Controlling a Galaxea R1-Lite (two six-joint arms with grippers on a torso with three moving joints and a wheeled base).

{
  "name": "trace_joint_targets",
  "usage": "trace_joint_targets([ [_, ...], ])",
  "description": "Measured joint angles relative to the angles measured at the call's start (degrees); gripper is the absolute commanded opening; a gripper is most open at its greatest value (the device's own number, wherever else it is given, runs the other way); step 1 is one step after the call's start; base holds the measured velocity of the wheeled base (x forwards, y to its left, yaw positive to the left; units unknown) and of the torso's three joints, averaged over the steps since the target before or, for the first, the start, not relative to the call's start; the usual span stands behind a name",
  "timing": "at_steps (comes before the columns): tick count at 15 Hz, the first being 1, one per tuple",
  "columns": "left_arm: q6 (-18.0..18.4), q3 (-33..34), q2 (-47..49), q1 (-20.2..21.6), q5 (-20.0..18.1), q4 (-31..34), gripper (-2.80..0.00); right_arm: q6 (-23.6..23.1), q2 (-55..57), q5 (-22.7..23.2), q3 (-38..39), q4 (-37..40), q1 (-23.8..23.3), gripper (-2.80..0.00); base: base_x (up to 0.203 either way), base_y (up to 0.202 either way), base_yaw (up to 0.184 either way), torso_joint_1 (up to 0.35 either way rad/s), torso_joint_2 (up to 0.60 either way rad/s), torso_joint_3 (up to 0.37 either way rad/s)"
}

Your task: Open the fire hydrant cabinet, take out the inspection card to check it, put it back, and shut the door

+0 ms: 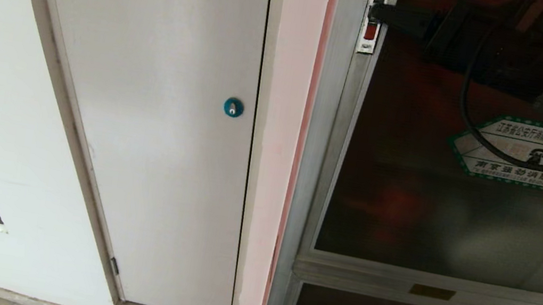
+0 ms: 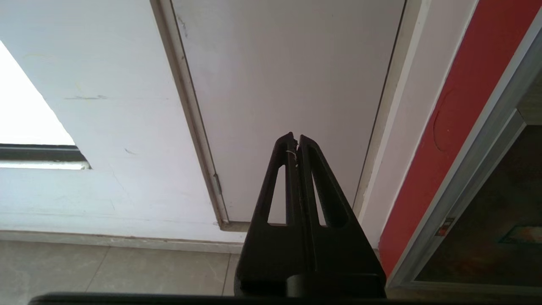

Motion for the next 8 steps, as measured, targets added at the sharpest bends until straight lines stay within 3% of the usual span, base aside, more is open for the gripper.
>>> trace_joint_targets([
  [8, 0.0, 0.0, 0.0, 0.0, 0.0, 0.0, -2.80, 0.1, 1.5, -0.1, 0.0, 0.0, -0.3, -2.80, 0.000, 0.000, 0.000, 0.000, 0.00, 0.000],
])
